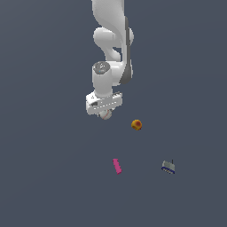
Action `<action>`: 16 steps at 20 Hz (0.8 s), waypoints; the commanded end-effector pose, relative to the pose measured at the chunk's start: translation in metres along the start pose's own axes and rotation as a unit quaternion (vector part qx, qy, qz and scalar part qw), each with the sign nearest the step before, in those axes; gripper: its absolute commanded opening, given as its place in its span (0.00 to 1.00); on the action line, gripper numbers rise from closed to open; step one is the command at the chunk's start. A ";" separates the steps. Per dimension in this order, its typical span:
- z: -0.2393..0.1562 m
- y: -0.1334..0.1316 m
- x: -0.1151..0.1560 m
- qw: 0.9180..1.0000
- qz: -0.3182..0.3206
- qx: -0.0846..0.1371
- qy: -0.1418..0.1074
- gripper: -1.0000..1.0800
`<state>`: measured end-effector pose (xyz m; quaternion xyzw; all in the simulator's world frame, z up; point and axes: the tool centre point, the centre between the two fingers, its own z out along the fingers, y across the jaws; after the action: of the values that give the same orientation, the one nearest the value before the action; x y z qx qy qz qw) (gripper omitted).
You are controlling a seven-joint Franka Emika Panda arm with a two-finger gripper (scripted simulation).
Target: Pick up a designated object from a clutter of objects.
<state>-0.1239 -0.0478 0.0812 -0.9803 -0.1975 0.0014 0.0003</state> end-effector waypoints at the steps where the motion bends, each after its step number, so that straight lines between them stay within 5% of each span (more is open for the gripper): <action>1: -0.014 -0.006 0.003 1.000 0.000 -0.001 0.001 0.00; 16: -0.131 -0.064 0.024 1.000 0.000 -0.003 0.000 0.00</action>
<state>-0.1262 0.0138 0.1990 -0.9803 -0.1974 0.0013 -0.0023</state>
